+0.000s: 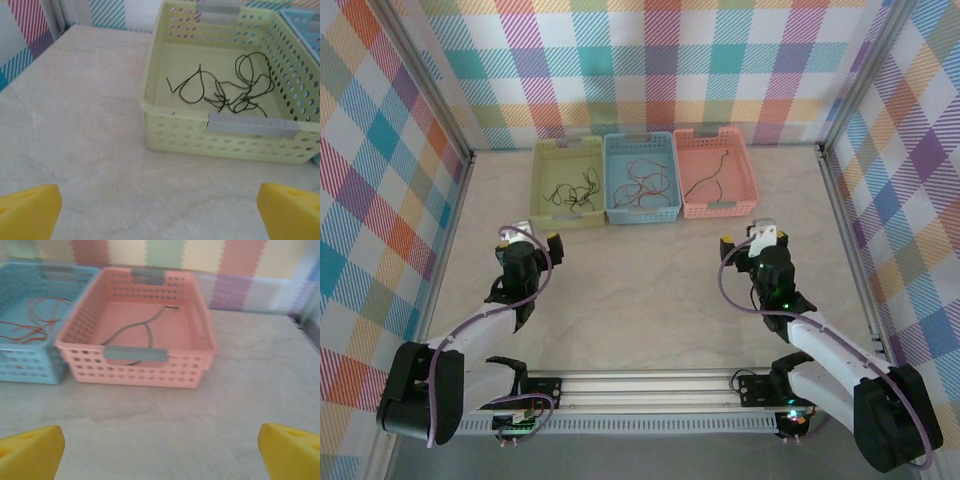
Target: Untangle the cables
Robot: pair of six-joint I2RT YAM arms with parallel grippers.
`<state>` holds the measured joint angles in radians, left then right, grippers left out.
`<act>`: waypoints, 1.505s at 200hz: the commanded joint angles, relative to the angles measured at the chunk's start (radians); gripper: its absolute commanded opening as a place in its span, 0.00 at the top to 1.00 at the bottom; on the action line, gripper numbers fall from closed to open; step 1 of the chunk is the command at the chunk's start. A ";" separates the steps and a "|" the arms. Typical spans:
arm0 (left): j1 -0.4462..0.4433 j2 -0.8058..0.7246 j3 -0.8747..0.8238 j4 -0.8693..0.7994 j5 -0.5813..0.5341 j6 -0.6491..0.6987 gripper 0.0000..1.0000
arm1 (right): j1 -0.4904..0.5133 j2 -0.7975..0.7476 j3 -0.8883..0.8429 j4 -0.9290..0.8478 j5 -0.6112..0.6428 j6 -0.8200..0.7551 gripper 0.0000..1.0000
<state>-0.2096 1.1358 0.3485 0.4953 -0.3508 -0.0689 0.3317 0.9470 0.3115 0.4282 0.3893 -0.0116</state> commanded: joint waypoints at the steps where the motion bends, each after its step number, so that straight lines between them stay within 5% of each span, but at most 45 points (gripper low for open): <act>1: 0.022 0.079 -0.015 0.132 0.031 0.051 0.00 | -0.063 0.007 -0.024 0.039 0.057 0.047 0.01; 57: 0.099 0.334 0.037 0.306 0.121 0.094 0.00 | -0.163 0.239 -0.007 0.183 -0.023 0.077 0.01; 127: 0.105 0.420 0.027 0.385 0.245 0.141 0.00 | -0.196 0.499 -0.013 0.553 -0.140 -0.035 0.02; 175: 0.150 0.431 0.078 0.300 0.305 0.105 0.00 | -0.322 0.585 0.104 0.394 -0.354 0.042 0.00; 301: 0.150 0.429 0.076 0.304 0.303 0.106 0.00 | -0.321 0.585 0.101 0.395 -0.398 0.021 0.00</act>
<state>-0.0685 1.5608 0.4049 0.7879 -0.0605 0.0448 0.0078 1.5414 0.3988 0.8257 0.0357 0.0116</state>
